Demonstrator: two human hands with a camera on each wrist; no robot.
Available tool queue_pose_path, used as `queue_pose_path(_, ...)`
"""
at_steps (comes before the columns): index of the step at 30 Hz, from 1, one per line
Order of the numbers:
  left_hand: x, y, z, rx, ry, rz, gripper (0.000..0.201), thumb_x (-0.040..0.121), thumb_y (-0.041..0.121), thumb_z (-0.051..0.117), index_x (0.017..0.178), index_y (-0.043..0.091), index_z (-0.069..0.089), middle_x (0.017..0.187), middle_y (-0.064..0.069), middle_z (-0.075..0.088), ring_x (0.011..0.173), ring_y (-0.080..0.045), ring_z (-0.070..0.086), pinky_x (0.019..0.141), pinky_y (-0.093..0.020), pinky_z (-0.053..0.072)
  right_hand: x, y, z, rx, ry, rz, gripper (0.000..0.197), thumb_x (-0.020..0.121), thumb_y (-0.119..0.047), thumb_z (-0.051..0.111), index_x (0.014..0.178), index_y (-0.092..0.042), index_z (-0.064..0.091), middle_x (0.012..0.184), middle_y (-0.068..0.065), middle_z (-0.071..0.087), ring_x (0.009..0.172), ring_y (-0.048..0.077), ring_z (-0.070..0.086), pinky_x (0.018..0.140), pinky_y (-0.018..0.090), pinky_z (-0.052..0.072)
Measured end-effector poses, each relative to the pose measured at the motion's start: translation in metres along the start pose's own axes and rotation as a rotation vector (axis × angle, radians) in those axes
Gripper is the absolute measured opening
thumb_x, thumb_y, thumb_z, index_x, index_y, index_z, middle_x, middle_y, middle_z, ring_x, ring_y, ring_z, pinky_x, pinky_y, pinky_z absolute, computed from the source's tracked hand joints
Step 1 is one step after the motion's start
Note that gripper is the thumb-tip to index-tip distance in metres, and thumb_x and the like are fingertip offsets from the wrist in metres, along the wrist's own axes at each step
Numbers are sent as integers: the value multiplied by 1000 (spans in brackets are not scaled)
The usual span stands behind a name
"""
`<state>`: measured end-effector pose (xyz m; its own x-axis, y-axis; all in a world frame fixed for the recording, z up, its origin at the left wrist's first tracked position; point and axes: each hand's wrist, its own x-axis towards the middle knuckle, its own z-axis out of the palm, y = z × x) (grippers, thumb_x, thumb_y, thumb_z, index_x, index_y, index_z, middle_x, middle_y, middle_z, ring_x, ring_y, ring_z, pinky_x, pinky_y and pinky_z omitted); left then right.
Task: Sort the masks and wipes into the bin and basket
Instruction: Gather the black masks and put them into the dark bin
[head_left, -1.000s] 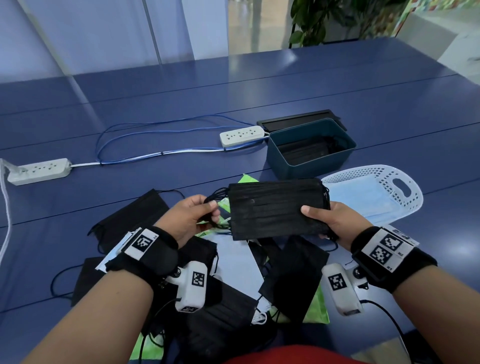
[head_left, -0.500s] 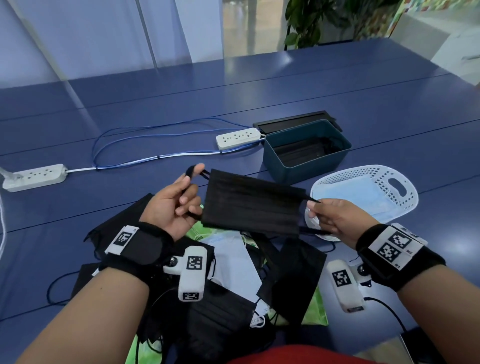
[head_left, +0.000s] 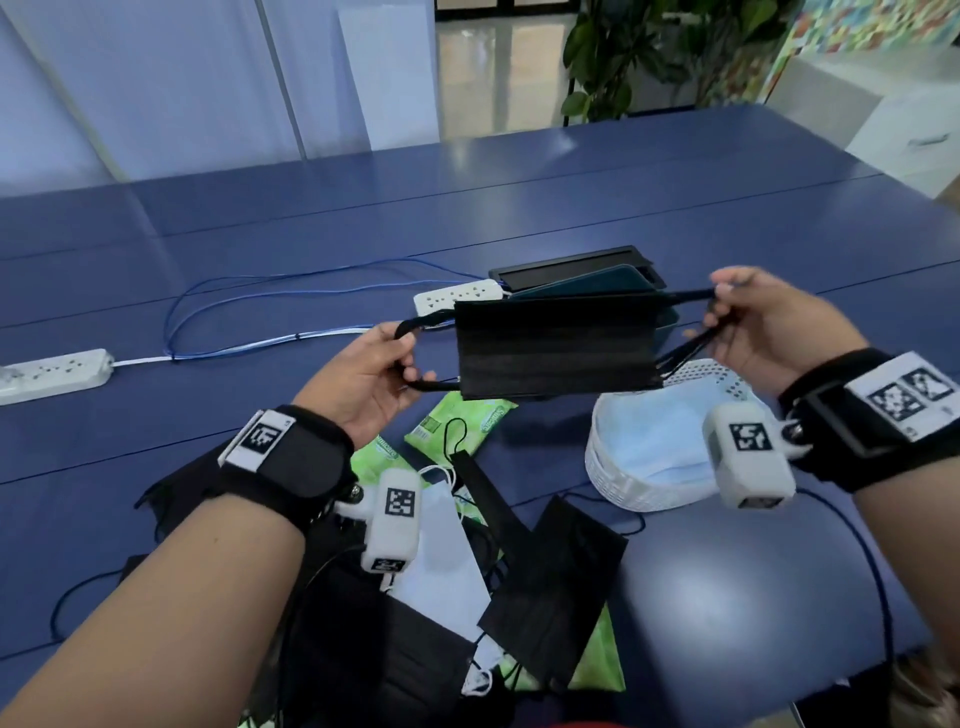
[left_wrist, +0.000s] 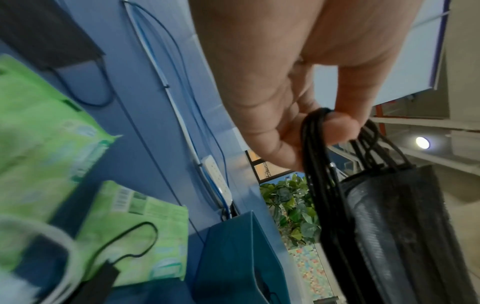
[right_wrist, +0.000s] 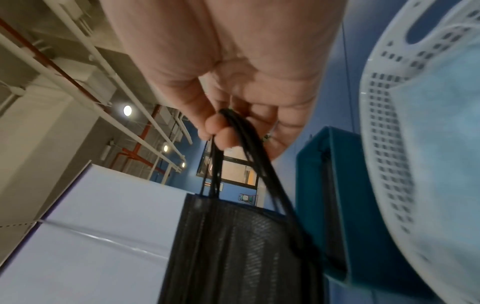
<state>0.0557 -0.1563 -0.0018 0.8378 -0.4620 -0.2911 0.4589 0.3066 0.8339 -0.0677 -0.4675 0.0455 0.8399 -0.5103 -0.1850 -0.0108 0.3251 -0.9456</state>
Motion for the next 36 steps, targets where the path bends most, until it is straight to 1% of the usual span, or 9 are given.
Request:
queue_pose_path(6,46,5,46,99,89,-4,24,95,-1,47,88,21,50,61,2,57,50,-8,60,56,-26,57,60,-30,-29,-158,8,65,38,95,2,26,92,-14,60,55,-10,64,51,2,58,54,16,51)
queue_pose_path(12,93,-16,81,245,110,-58,33,95,-7,41,74,15,53,67,0,57,52,-5,60,55,-24,54,112,-28,-47,-185,30,191,41,93,9,25,88,-11,60,64,-3,66,52,3,61,55,12,50)
queue_pose_path(17,123,-35,106,320,145,-98,38,97,-10,30,82,11,58,76,-3,53,66,-10,51,65,-22,49,139,-13,-46,-249,32,210,24,94,1,41,85,-11,60,83,1,60,70,8,56,63,16,43)
queue_pose_path(22,139,-42,111,310,170,-108,33,97,-6,35,86,10,61,80,-5,57,72,-12,54,83,-29,49,164,-1,-34,-243,20,176,20,93,-1,43,85,-10,59,83,3,58,73,13,55,73,23,43)
queue_pose_path(25,139,-48,113,379,145,-168,26,96,-1,42,85,13,61,80,-5,57,73,-12,54,79,-26,48,173,11,-29,-349,-23,263,13,95,-7,47,87,-10,58,87,3,58,85,16,56,87,28,43)
queue_pose_path(28,135,-53,112,477,84,-220,19,95,5,49,89,18,61,95,-7,56,84,-13,53,91,-29,45,174,20,-30,-494,-42,349,13,93,-19,55,104,-12,56,92,0,55,106,18,49,93,29,35)
queue_pose_path(31,127,-50,112,515,40,-247,13,94,11,54,104,16,61,117,-13,57,108,-20,53,102,-32,43,168,16,-31,-480,-33,337,20,93,-20,56,110,-11,58,95,1,56,105,18,51,97,30,37)
queue_pose_path(33,118,-44,111,544,29,-230,21,94,13,54,115,15,58,120,-9,56,115,-18,49,101,-29,41,157,9,-29,-431,-44,300,12,95,-17,51,99,-12,60,88,1,55,89,15,54,88,26,42)
queue_pose_path(36,97,-30,101,617,46,-154,23,95,15,54,117,20,57,113,-1,56,110,-11,47,88,-26,40,132,-4,-24,-413,-47,177,18,96,-17,48,110,-10,58,87,0,57,77,10,54,71,22,40)
